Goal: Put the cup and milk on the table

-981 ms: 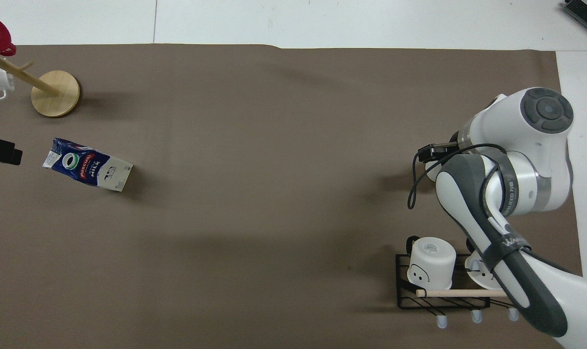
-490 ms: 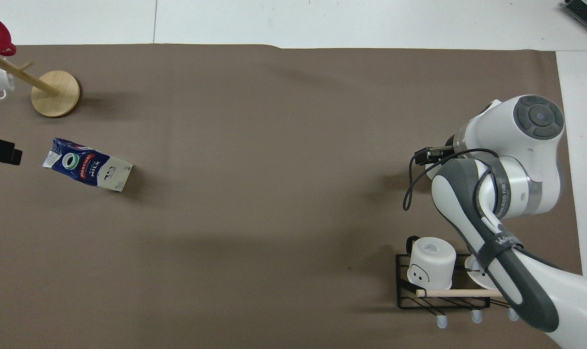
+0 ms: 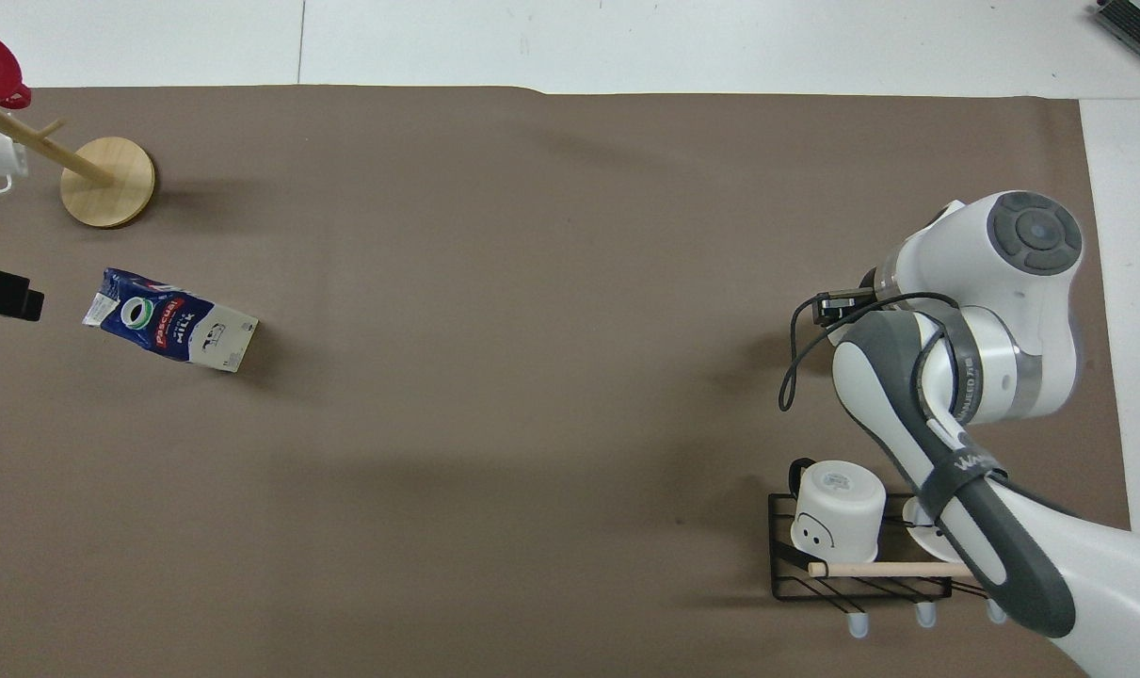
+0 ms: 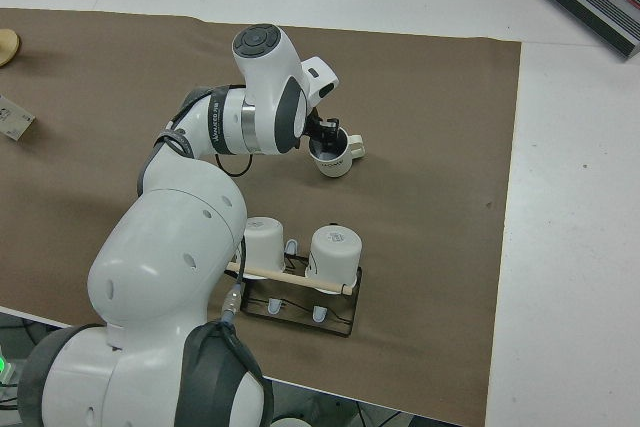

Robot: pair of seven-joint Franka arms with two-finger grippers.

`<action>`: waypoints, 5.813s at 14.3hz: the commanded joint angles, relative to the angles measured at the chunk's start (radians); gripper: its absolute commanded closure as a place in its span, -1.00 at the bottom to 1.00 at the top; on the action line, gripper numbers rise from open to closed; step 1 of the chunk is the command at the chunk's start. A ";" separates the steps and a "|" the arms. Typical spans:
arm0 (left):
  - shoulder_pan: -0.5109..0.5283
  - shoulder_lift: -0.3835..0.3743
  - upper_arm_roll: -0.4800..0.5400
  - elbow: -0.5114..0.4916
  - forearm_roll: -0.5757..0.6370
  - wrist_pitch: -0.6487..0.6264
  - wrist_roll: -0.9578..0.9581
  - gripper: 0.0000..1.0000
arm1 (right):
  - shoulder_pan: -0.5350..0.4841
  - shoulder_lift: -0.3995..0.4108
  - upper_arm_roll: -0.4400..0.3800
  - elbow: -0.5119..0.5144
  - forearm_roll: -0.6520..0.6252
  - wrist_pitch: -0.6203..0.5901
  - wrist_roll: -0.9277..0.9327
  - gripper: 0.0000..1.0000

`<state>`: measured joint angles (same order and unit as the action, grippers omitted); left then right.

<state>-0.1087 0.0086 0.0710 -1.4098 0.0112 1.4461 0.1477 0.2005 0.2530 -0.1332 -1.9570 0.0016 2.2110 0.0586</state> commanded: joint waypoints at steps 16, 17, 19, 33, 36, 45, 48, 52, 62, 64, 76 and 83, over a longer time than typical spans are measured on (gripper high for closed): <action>0.014 -0.004 -0.008 0.011 -0.013 -0.016 0.009 -1.00 | 0.204 -0.049 0.007 0.159 0.051 -0.186 0.288 1.00; 0.014 -0.004 -0.008 0.011 -0.013 -0.013 0.009 -1.00 | 0.236 -0.049 0.007 0.159 0.055 -0.180 0.344 1.00; 0.015 -0.004 -0.008 0.011 -0.013 -0.010 0.012 -1.00 | 0.305 -0.041 0.007 0.162 0.049 -0.157 0.459 1.00; 0.015 -0.007 -0.008 0.006 -0.013 -0.004 0.023 -1.00 | 0.510 0.101 0.034 0.260 0.017 -0.054 0.574 1.00; 0.015 -0.007 -0.005 0.006 -0.014 -0.001 0.021 -1.00 | 0.533 0.124 0.034 0.247 0.028 -0.016 0.500 1.00; 0.015 -0.007 -0.008 0.006 -0.014 0.005 0.023 -1.00 | 0.557 0.140 0.034 0.216 0.012 0.026 0.448 1.00; 0.015 -0.007 -0.005 0.006 -0.014 0.014 0.021 -1.00 | 0.554 0.140 0.034 0.208 0.011 0.025 0.412 1.00; 0.015 -0.007 -0.005 0.006 -0.014 0.014 0.021 -1.00 | 0.554 0.138 0.034 0.207 0.021 0.027 0.415 1.00; 0.017 -0.009 -0.005 0.002 -0.014 0.016 0.023 -1.00 | 0.557 0.138 0.034 0.211 0.032 0.026 0.434 -1.00; 0.043 -0.010 -0.005 -0.009 -0.014 0.020 0.021 -1.00 | 0.562 0.134 0.032 0.216 0.032 0.015 0.463 -1.00; 0.055 -0.030 -0.005 -0.336 -0.014 0.333 0.136 -1.00 | 0.352 -0.136 0.018 0.242 0.031 -0.313 0.449 -1.00; 0.067 -0.001 -0.005 -0.481 -0.014 0.587 0.148 -1.00 | 0.143 -0.273 0.018 0.242 0.017 -0.526 0.233 -1.00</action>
<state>-0.0590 0.0131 0.0751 -1.8377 0.0102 1.9405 0.2721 0.3950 0.0170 -0.1273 -1.7048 0.0283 1.7255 0.3467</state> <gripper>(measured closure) 0.000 0.000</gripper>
